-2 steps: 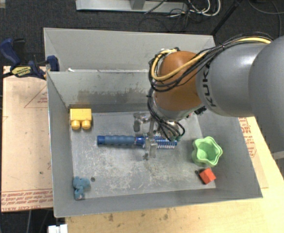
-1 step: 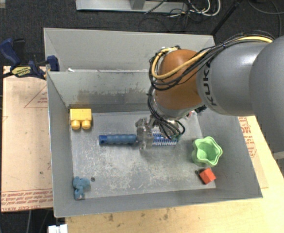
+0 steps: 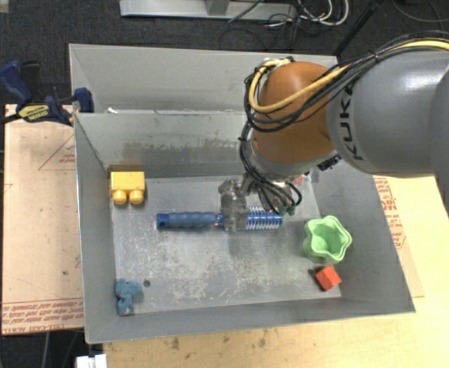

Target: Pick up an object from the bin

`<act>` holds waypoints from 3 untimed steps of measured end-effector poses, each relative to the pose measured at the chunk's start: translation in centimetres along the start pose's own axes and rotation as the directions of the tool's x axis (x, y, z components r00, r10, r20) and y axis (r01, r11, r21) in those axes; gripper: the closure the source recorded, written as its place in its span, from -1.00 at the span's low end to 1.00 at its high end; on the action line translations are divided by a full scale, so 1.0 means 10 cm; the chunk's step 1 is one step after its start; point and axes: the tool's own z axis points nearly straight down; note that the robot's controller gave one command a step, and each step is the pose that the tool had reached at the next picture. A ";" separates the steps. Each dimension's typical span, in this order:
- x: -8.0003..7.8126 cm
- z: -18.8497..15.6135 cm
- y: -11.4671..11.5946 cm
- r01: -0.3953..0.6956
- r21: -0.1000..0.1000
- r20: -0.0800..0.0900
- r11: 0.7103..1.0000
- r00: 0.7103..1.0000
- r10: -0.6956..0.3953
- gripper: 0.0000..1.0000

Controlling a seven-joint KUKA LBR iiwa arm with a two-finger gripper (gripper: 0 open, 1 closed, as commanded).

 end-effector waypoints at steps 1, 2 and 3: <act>-0.40 0.54 -0.05 0.152 0.000 -0.005 0.988 0.988 -0.152 1.00; -0.40 0.53 -0.05 0.151 -0.001 -0.004 0.988 0.988 -0.151 -1.00; -0.33 0.90 0.37 0.186 -0.003 -0.009 0.982 0.982 -0.187 -1.00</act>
Offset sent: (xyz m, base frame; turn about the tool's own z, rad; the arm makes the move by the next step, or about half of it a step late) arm 0.0396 0.0002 -0.0533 -0.1548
